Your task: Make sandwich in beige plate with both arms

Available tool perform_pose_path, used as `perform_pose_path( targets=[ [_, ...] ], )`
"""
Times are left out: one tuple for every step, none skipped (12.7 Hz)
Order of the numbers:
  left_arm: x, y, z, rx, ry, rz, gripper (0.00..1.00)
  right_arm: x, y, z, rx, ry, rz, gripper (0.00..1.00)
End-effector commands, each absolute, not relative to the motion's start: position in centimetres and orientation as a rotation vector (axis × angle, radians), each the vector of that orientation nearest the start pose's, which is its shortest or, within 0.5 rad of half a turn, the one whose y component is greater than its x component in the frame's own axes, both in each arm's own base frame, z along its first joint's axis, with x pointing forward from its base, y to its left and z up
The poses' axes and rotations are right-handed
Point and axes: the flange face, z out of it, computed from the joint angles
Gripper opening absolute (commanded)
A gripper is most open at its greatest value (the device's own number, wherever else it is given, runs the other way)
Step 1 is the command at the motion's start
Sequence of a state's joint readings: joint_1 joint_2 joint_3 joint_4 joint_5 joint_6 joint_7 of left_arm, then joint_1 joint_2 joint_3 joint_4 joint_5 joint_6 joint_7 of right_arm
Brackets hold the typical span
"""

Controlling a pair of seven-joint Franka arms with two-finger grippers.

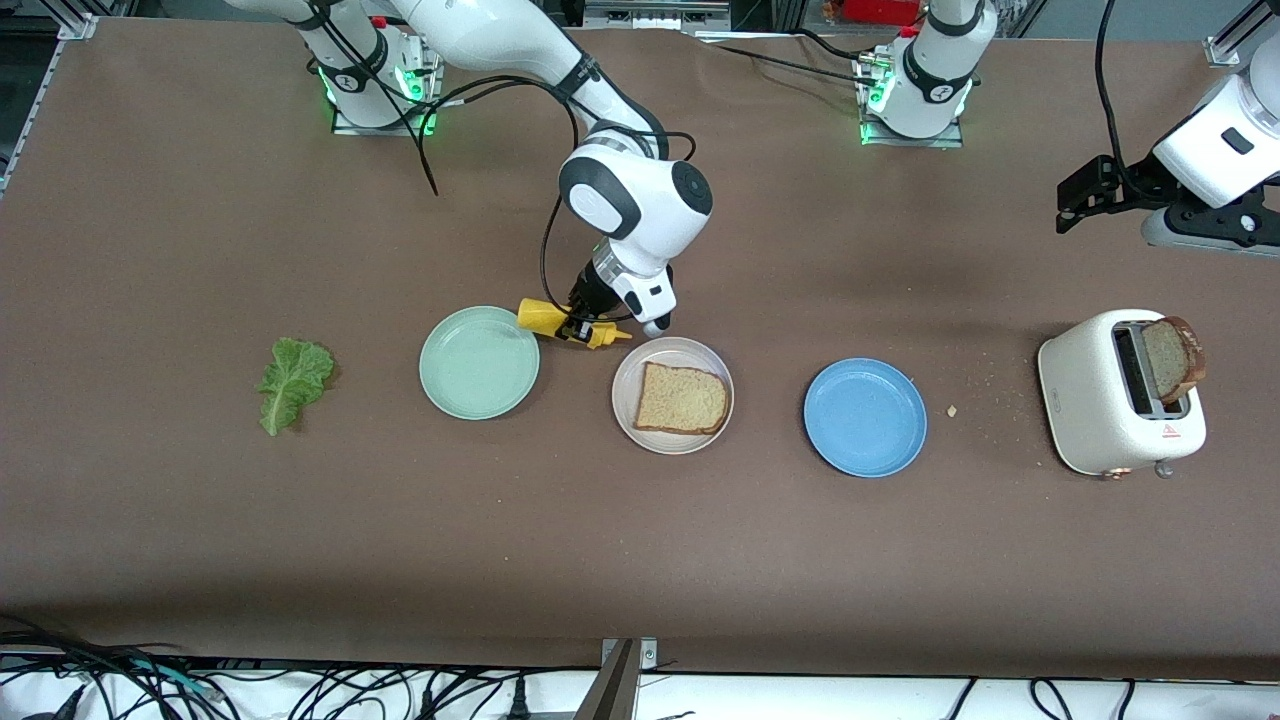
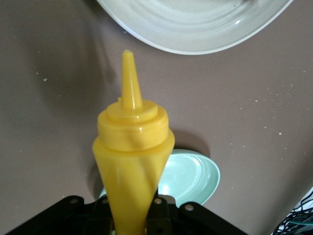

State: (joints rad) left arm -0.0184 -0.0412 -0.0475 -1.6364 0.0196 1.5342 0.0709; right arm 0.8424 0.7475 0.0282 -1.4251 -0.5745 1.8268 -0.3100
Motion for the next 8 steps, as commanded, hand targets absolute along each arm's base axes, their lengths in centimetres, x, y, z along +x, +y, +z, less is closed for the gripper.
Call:
perform_pose_path(
  targets=[
    [53.3,-3.2,61.4,-3.117,0.239,0.099,1.00,49.1,50.5,25.5,1.927,1.650,-0.221,0.00],
    [53.3,-3.2,61.4,-3.117,0.239,0.101,1.00,49.4,50.4,26.2,1.943,1.645,-0.208,0.00],
    [53.3,-3.2,61.4,-3.116,0.239,0.101,1.00,49.6,50.6,26.8,1.973,1.648,-0.204,0.00],
    [53.3,-3.1,61.4,-3.117,0.237,0.101,1.00,49.9,50.7,27.8,2.028,1.646,-0.194,0.00],
    [53.3,-3.2,61.4,-3.116,0.239,0.101,1.00,50.4,50.5,28.7,2.076,1.640,-0.190,0.00],
    [53.3,-3.1,61.4,-3.116,0.237,0.101,1.00,50.6,50.5,29.6,2.116,1.637,-0.186,0.00],
    [53.3,-3.2,61.4,-3.117,0.239,0.101,1.00,51.0,50.2,30.6,2.179,1.633,-0.182,0.00],
    [53.3,-3.2,61.4,-3.116,0.239,0.104,1.00,51.8,49.3,32.5,2.265,1.614,-0.168,0.00]
  ],
)
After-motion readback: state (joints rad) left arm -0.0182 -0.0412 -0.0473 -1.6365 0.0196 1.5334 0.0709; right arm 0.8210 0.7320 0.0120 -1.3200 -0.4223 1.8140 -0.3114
